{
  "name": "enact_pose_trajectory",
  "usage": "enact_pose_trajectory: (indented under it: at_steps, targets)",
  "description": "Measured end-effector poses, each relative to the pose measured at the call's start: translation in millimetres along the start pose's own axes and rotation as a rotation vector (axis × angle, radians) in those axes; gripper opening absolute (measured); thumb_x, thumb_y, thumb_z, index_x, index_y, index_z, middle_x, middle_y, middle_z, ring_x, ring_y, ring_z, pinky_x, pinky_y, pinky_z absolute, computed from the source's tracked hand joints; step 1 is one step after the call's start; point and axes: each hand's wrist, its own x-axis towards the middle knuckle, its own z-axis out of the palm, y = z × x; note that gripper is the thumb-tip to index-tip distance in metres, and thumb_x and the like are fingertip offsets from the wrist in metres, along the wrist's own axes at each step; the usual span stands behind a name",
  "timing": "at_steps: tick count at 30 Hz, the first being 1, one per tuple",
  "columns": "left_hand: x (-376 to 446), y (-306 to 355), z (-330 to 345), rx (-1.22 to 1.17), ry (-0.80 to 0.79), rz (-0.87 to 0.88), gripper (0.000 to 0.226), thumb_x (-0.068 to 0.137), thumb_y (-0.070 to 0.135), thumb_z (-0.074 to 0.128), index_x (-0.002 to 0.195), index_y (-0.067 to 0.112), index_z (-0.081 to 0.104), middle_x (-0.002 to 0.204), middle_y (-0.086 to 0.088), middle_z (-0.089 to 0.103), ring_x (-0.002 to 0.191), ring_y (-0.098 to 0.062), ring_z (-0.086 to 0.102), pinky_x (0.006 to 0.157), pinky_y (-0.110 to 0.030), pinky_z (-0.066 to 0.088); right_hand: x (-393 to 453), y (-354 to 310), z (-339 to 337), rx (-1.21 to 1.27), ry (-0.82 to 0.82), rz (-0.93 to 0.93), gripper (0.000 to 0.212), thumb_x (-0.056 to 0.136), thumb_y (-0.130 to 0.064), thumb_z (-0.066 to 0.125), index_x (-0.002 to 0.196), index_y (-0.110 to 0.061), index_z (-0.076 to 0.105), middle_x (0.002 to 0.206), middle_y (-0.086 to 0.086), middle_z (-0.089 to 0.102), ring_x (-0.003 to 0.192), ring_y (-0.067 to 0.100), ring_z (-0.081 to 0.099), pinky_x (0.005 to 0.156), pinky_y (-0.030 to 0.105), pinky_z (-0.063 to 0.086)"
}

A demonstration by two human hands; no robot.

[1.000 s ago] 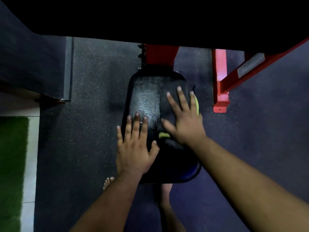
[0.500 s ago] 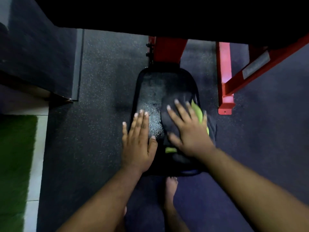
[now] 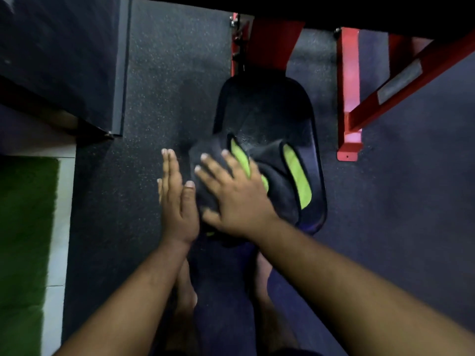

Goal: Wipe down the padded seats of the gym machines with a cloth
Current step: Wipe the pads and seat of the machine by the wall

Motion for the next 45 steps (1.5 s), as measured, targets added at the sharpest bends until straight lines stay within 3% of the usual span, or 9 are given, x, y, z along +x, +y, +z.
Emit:
enact_pose_trajectory:
  at_steps: [4, 8, 13, 17, 24, 29, 32, 40, 45]
  targets:
    - [-7, 2, 0, 0.097, -0.1, 0.048, 0.069, 0.103, 0.045, 0.024, 0.163, 0.012, 0.016, 0.171, 0.0, 0.008, 0.158, -0.008, 0.008, 0.127, -0.057, 0.006, -77, 10, 19, -0.087, -0.014, -0.082, 0.097, 0.076, -0.068, 0.055, 0.161, -0.034, 0.025, 0.171, -0.004, 0.017, 0.156, 0.03, 0.021, 0.116, 0.06, 0.025]
    - [-10, 12, 18, 0.266, -0.215, 0.124, 0.071, 0.101, 0.049, 0.028, 0.164, 0.017, 0.017, 0.172, 0.001, 0.005, 0.159, -0.017, 0.005, 0.127, -0.055, 0.004, -132, 70, 25, -0.033, 0.105, 0.123, 0.099, 0.069, -0.069, 0.069, 0.156, -0.034, 0.038, 0.165, 0.003, 0.033, 0.151, 0.034, 0.028, 0.11, 0.065, 0.034]
    - [11, 37, 52, 0.554, -0.276, 0.177, 0.077, 0.096, 0.053, 0.024, 0.164, 0.018, 0.013, 0.172, -0.004, -0.001, 0.159, -0.022, -0.002, 0.126, -0.059, -0.003, -70, 103, 4, 0.264, 0.14, 0.539, 0.085, 0.081, -0.07, 0.046, 0.159, -0.048, 0.021, 0.172, -0.01, 0.008, 0.157, 0.028, 0.009, 0.115, 0.068, 0.027]
    - [23, 42, 70, 0.776, -0.277, 0.175, 0.075, 0.098, 0.055, 0.022, 0.164, 0.02, 0.009, 0.173, -0.006, -0.001, 0.159, -0.023, -0.005, 0.124, -0.063, 0.0, -19, 124, -6, 0.244, 0.128, 0.59, 0.079, 0.085, -0.066, 0.042, 0.159, -0.049, 0.019, 0.172, -0.011, 0.004, 0.158, 0.026, 0.007, 0.108, 0.067, 0.036]
    - [20, 45, 70, 0.846, -0.29, 0.182, 0.081, 0.097, 0.056, 0.03, 0.164, 0.017, 0.008, 0.173, -0.01, -0.001, 0.159, -0.027, -0.001, 0.125, -0.061, 0.012, -126, 75, 11, 0.493, 0.172, 0.641, 0.078, 0.086, -0.051, 0.046, 0.16, -0.043, 0.023, 0.172, -0.013, -0.001, 0.157, 0.026, 0.007, 0.118, 0.063, 0.028]
    - [20, 43, 71, 0.884, -0.284, 0.182, 0.083, 0.095, 0.054, 0.034, 0.164, 0.016, 0.009, 0.172, -0.012, 0.002, 0.159, -0.03, 0.002, 0.125, -0.061, 0.015, -29, 151, -1, 0.583, 0.224, 0.619, 0.079, 0.086, -0.05, 0.043, 0.161, -0.033, 0.027, 0.172, 0.005, 0.007, 0.152, 0.034, 0.025, 0.119, 0.042, 0.03]
    - [21, 44, 72, 0.888, -0.295, 0.18, 0.083, 0.095, 0.055, 0.032, 0.164, 0.016, 0.009, 0.172, -0.011, 0.001, 0.159, -0.03, 0.001, 0.125, -0.06, 0.014, 34, 191, -12, 0.618, 0.222, 0.577, 0.075, 0.092, -0.045, 0.051, 0.161, -0.035, 0.026, 0.173, 0.002, 0.006, 0.154, 0.028, 0.022, 0.117, 0.033, 0.028]
    - [21, 43, 71, 0.884, -0.292, 0.176, 0.085, 0.094, 0.055, 0.036, 0.165, 0.016, 0.009, 0.173, -0.01, -0.002, 0.159, -0.028, -0.002, 0.125, -0.06, 0.016, -55, 128, -5, 0.401, 0.124, 0.55, 0.083, 0.084, -0.061, 0.043, 0.161, -0.04, 0.021, 0.172, -0.007, 0.001, 0.156, 0.031, 0.012, 0.111, 0.058, 0.041]
    - [21, 43, 72, 0.901, -0.285, 0.176, 0.085, 0.092, 0.055, 0.034, 0.164, 0.016, 0.012, 0.173, -0.01, -0.001, 0.159, -0.028, -0.001, 0.125, -0.06, 0.015, 31, 160, -22, 0.301, 0.041, 0.602, 0.081, 0.089, -0.065, 0.038, 0.162, -0.043, 0.01, 0.173, -0.005, -0.004, 0.157, 0.033, 0.007, 0.115, 0.064, 0.033]
